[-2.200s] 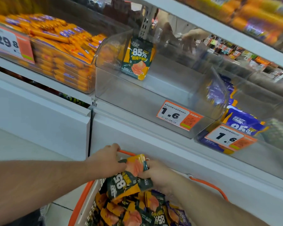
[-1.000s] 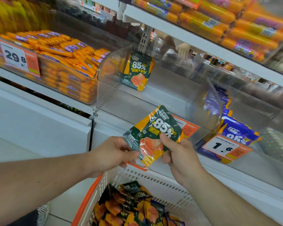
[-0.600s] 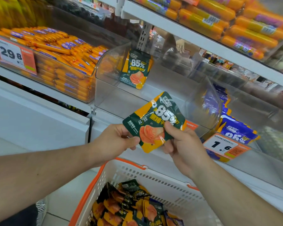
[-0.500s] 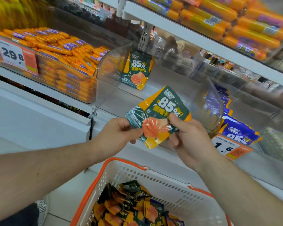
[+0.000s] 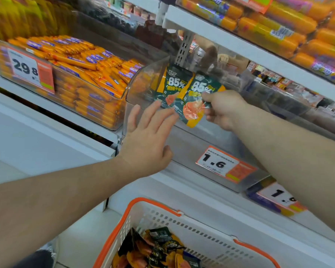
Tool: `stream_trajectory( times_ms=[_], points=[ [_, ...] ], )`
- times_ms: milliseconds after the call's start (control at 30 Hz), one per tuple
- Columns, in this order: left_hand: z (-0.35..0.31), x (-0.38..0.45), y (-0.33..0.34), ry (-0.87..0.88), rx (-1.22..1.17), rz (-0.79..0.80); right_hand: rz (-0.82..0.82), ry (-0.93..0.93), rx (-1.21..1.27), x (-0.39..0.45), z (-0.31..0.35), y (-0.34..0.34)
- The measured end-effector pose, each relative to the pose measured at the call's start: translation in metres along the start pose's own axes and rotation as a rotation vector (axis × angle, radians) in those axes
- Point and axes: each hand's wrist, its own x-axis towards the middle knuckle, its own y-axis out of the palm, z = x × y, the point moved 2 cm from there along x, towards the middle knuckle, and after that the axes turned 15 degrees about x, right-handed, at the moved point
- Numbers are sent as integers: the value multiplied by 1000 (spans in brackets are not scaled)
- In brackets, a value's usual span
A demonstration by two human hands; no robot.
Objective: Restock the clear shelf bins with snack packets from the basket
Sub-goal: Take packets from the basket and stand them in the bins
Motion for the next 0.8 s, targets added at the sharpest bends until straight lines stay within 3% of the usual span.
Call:
stream_trajectory(
  times_ms=[200,633,800],
  points=[
    [-3,-1,11,-24,8,-155,32,-156,-253,53,-5,38],
    [-9,1,19,-52,-33,-231,-42,-220,-156,95,-35,62],
    [-8,1,20,-52,-31,-229,-113,-246,-304,105,-38,59]
  ],
)
